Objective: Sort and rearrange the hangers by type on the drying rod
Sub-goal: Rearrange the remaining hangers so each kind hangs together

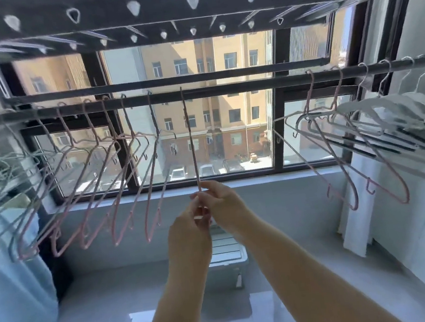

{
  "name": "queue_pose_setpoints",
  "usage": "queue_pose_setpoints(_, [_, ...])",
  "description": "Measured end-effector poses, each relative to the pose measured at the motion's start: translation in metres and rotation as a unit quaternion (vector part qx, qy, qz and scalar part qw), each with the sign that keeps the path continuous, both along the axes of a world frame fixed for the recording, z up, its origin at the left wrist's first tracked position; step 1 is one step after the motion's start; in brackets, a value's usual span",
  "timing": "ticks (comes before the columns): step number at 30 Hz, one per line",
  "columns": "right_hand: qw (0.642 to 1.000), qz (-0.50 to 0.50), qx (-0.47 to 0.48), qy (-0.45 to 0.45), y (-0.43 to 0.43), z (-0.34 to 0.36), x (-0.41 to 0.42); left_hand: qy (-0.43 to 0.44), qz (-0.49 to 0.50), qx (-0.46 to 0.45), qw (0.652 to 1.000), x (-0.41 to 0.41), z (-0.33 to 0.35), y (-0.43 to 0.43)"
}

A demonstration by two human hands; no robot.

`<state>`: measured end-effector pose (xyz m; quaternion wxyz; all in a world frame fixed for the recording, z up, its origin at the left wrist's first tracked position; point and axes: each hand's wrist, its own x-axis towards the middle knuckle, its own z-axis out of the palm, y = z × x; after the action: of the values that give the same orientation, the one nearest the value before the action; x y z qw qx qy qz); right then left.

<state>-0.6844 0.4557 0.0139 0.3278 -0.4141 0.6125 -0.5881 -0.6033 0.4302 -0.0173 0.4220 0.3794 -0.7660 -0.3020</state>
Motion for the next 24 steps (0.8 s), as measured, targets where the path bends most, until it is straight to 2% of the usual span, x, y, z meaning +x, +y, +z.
queue_pose_setpoints(5, [0.990,-0.038,-0.080,-0.113,0.007,0.003,-0.010,0.044,-0.043,0.000,0.998,-0.011,0.006,0.010])
queue_pose_setpoints(9, [0.977,-0.082,-0.127,-0.148,0.023,0.006,-0.026,0.070,-0.097,0.002,0.993,-0.031,0.013,0.024])
queue_pose_setpoints(17, [0.967,-0.204,-0.127,-0.079,0.072,0.013,-0.075,0.103,-0.202,0.018,0.974,-0.088,0.022,0.061])
queue_pose_setpoints(24, [0.961,-0.246,-0.107,-0.063,0.095,0.008,-0.102,0.091,-0.226,0.034,0.969,-0.120,0.015,0.082])
